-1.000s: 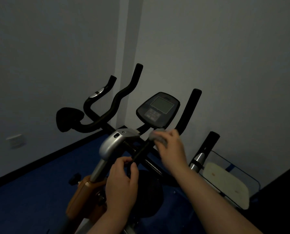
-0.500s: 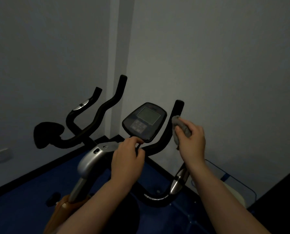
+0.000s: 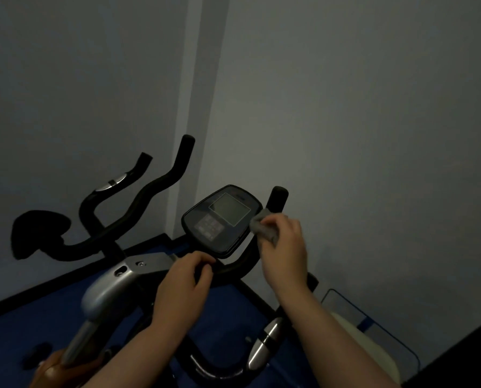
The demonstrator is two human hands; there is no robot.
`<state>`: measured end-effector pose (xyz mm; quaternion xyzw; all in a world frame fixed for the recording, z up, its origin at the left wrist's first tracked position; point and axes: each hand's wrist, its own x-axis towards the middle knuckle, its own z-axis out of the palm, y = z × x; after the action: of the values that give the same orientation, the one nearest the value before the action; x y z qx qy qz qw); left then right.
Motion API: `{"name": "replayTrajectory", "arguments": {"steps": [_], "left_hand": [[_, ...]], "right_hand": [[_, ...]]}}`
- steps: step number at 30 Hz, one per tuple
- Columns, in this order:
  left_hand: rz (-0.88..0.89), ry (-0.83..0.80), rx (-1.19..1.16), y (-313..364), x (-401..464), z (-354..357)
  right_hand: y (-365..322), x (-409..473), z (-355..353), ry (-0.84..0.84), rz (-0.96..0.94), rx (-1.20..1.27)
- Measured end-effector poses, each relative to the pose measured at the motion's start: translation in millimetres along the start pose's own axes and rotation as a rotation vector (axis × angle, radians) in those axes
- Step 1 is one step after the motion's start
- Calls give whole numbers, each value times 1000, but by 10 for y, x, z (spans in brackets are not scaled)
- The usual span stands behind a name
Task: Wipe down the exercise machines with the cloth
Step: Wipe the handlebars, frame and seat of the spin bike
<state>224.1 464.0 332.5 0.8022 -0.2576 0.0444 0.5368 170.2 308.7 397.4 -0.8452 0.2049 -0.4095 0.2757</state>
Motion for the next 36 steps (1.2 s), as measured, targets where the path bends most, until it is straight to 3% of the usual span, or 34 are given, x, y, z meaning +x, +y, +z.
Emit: {"name": "replayTrajectory", "arguments": {"steps": [3, 8, 13, 19, 24, 29, 33, 36], "left_hand": [[18, -6, 23, 21, 4, 2], [91, 4, 59, 11, -17, 13], [137, 13, 85, 5, -3, 31], [10, 41, -129, 49, -29, -53], [-31, 23, -102, 87, -53, -57], [-77, -37, -167, 80, -51, -105], [-118, 1, -249, 104, -52, -141], [-143, -15, -260, 94, -76, -163]], "right_hand": [[-55, 142, -70, 145, -28, -13], [17, -252, 59, -188, 6, -52], [-78, -53, -17, -85, 63, -41], [-193, -566, 88, -267, 66, 41], [-179, -390, 117, 21, 210, 39], [-409, -898, 329, -172, 217, 198], [-370, -382, 136, 236, 252, 218], [-255, -345, 264, 186, 370, 123]]}}
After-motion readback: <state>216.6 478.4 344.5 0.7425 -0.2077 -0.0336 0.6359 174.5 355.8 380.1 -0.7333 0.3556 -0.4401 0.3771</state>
